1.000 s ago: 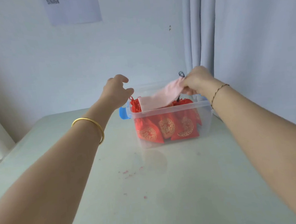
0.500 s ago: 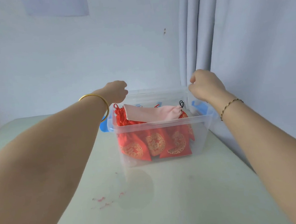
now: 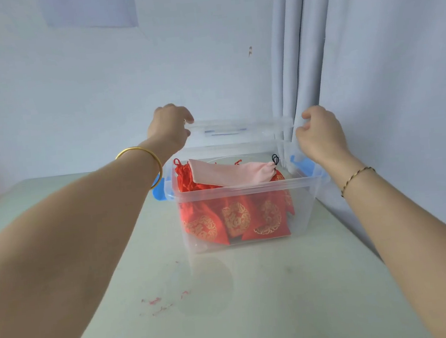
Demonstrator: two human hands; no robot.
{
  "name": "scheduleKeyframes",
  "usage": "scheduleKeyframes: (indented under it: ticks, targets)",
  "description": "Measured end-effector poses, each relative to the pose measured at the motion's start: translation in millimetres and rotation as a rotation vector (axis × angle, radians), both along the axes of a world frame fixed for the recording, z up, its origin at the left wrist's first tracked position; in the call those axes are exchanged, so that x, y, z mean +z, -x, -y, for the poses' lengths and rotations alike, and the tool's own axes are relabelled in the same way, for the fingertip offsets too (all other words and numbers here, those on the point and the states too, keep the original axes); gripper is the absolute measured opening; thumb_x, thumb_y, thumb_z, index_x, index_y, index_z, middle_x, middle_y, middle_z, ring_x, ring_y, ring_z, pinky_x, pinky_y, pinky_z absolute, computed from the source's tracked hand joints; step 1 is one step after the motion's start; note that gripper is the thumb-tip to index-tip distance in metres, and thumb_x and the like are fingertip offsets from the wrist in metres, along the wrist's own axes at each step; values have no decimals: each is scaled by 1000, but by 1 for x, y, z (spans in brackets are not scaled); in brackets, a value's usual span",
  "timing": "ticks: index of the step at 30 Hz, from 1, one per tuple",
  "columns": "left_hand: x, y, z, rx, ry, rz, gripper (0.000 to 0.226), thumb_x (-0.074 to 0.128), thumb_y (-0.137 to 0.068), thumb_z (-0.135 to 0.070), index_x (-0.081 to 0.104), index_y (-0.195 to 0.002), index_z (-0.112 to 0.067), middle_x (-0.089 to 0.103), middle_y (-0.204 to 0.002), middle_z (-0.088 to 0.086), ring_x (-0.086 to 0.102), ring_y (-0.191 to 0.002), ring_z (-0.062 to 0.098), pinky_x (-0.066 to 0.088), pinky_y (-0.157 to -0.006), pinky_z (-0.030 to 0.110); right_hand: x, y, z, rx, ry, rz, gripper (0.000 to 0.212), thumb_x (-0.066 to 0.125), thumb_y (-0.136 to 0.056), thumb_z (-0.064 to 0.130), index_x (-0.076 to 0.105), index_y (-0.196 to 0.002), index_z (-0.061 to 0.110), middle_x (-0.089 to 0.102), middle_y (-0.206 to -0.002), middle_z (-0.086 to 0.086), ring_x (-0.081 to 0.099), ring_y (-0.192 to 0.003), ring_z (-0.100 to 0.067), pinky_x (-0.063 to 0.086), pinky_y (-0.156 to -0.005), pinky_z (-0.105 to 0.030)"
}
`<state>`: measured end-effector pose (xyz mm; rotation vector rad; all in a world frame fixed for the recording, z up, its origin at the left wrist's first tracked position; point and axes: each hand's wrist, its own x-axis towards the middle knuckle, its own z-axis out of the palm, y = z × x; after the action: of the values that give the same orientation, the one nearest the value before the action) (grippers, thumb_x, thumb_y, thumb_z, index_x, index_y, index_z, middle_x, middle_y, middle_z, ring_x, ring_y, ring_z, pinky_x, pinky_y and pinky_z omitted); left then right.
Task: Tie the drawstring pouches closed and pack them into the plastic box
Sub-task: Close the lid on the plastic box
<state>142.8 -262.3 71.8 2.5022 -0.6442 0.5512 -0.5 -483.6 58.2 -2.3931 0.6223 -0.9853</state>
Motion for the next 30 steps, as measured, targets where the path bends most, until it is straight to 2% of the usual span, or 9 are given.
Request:
scheduleKeyframes:
  ticks: [6,11,14,16,18,21,25,27,30]
  targets:
    - [24,54,-27,-98,13,96,30,65,-83,-6,61,-111,-17,55,-108,6,43,-112,24,44,-84,37,5,16,-20,-85,-159,247,39,35,-98,27,41,-130,5,39,-133,-19,48,-113,-38,37,-88,-34]
    - [12,99,-41,-134,-114,65,29,63,-85,-9,58,-111,-20,54,-108,5,40,-112,24,44,-87,40,-9,31,-33,-83,-281,120,43,29,-97,37,42,-131,15,41,-131,-17,49,-113,-39,38,-98,-42]
    - [6,115,-46,-128,-144,49,29,62,-85,-11,58,-112,-21,53,-109,4,40,-113,24,44,-90,44,-20,37,-29,-78,-276,27,38,31,-94,28,49,-124,12,43,-128,-19,51,-107,-38,41,-96,-42]
    - [4,122,-47,-140,-159,34,30,63,-84,-12,57,-112,-22,53,-108,3,40,-112,24,45,-90,44,-21,40,-25,-72,-271,20,35,31,-92,20,56,-114,9,47,-121,-19,53,-98,-37,44,-86,-39]
    - [3,129,-47,-168,-189,-4,30,63,-83,-13,57,-110,-23,51,-103,0,42,-111,24,45,-89,40,-20,42,-22,-74,-263,12,28,30,-89,14,58,-85,13,47,-102,-16,47,-81,-37,41,-63,-33]
    - [-2,133,-48,-208,-226,-158,27,63,-83,-16,60,-109,-17,54,-103,2,50,-102,22,41,-79,27,-23,43,-18,-60,-194,-112,32,33,-82,5,22,-59,23,28,-77,-7,28,-79,-23,13,-47,-30]
    - [-8,128,-48,-125,-148,-233,37,53,-92,-31,53,-124,-13,49,-126,11,43,-114,26,39,-89,33,-31,45,-18,-55,-89,-260,25,37,-88,8,33,-64,11,30,-99,-11,38,-83,-29,37,-68,-32]
    - [-9,121,-46,-26,-151,-222,42,44,-96,-30,46,-134,-12,39,-136,14,34,-127,32,34,-98,36,-32,44,-17,-68,-76,-268,25,36,-89,9,34,-65,10,31,-106,-12,41,-87,-31,39,-74,-35]
    - [-15,110,-44,26,-245,-277,41,35,-98,-25,46,-133,-4,44,-135,17,45,-120,34,37,-94,33,-31,39,-13,-72,-90,-298,15,36,-89,11,41,-76,7,33,-113,-12,44,-91,-33,41,-79,-38]
